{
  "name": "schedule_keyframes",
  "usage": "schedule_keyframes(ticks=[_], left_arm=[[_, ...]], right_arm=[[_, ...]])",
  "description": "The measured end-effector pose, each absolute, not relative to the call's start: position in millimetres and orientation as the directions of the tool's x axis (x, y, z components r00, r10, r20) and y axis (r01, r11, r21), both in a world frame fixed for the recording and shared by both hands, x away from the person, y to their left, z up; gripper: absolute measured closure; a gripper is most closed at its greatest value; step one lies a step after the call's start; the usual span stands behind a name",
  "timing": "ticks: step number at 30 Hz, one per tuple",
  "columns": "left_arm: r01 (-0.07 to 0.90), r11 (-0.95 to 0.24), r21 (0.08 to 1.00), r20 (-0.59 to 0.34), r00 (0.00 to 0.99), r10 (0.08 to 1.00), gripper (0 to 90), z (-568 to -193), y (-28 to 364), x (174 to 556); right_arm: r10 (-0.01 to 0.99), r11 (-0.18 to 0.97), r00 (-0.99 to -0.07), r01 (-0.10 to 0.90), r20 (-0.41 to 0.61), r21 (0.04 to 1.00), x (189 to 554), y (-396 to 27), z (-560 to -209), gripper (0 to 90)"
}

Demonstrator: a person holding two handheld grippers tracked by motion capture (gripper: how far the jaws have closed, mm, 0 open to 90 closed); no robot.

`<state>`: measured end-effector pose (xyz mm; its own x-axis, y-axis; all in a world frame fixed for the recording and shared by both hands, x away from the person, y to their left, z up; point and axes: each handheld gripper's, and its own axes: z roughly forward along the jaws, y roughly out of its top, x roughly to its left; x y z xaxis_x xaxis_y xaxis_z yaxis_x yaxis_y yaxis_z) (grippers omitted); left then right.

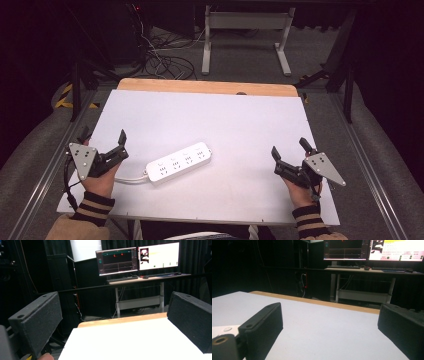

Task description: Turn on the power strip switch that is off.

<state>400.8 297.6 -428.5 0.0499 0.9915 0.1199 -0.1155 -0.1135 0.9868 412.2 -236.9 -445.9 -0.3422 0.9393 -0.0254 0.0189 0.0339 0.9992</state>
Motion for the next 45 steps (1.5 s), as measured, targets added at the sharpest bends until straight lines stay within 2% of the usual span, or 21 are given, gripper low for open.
schedule_keyframes(ticks=[45], left_arm=[[-0.074, -0.123, 0.990, 0.129, 0.079, 0.989, 0.3, -431.4, 295.5, 404.7]], right_arm=[[0.939, 0.033, -0.344, 0.021, -0.024, 0.999, 412.0, -236.4, -445.9, 6.5]])
